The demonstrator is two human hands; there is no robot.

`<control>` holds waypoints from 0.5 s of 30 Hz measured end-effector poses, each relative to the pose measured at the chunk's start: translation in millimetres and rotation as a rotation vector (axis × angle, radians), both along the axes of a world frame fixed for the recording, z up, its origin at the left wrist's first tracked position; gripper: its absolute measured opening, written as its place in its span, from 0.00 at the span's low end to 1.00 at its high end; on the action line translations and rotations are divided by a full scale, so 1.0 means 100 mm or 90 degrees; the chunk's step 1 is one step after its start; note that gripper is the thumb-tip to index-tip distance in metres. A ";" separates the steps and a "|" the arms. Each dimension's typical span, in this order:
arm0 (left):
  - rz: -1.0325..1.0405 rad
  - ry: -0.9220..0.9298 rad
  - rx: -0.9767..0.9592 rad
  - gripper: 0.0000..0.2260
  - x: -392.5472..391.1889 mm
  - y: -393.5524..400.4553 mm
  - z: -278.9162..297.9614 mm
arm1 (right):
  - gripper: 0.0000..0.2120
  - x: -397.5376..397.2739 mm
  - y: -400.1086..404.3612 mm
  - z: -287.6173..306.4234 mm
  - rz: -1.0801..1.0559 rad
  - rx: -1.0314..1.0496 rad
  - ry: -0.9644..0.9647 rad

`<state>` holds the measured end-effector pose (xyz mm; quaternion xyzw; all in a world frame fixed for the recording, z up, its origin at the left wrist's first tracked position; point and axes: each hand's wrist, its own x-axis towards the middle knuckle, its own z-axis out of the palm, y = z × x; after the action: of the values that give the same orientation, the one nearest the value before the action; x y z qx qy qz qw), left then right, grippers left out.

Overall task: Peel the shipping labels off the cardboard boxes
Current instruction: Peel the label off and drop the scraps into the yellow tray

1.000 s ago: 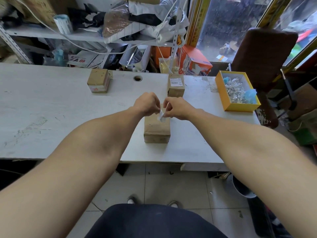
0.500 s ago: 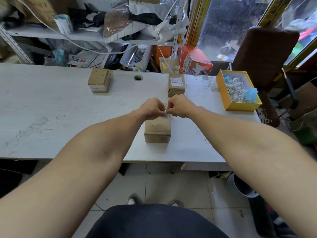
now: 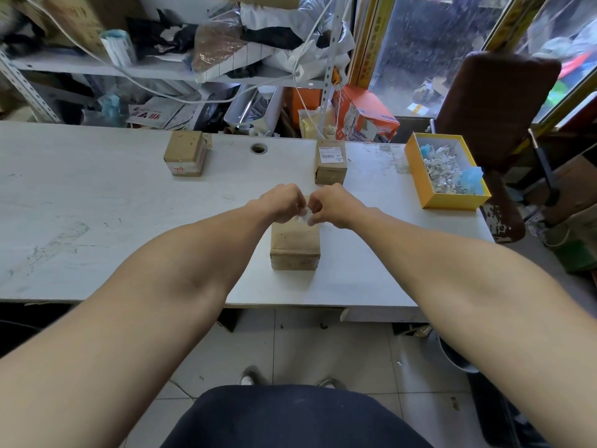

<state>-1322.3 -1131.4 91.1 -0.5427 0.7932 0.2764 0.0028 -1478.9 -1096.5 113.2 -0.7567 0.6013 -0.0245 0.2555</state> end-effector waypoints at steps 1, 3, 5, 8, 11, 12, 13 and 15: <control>-0.007 0.007 0.008 0.07 -0.02 0.00 0.01 | 0.07 0.00 0.00 -0.02 -0.006 -0.014 0.007; -0.006 0.020 0.013 0.08 -0.07 0.01 0.03 | 0.04 -0.03 0.00 -0.04 -0.017 -0.037 0.012; -0.004 0.019 0.023 0.10 -0.15 0.01 0.04 | 0.02 -0.08 -0.01 -0.04 -0.023 -0.046 0.017; -0.008 0.014 0.039 0.11 -0.30 0.03 0.04 | 0.06 -0.20 -0.01 -0.04 -0.042 -0.046 0.013; -0.001 0.067 0.057 0.10 -0.46 0.07 0.04 | 0.08 -0.37 -0.01 -0.01 -0.049 -0.048 0.009; 0.011 0.088 0.063 0.11 -0.52 0.08 0.05 | 0.08 -0.44 -0.01 0.00 -0.051 -0.049 0.002; 0.028 0.103 0.066 0.12 -0.58 0.08 0.06 | 0.09 -0.51 -0.01 0.00 -0.057 -0.049 -0.008; 0.056 0.111 0.056 0.14 -0.71 0.06 0.08 | 0.09 -0.65 -0.01 0.01 -0.076 -0.055 -0.033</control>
<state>-1393.2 -1125.5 98.8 -0.5503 0.7529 0.3569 -0.0544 -1543.9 -1097.5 113.9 -0.7291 0.6368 -0.0847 0.2363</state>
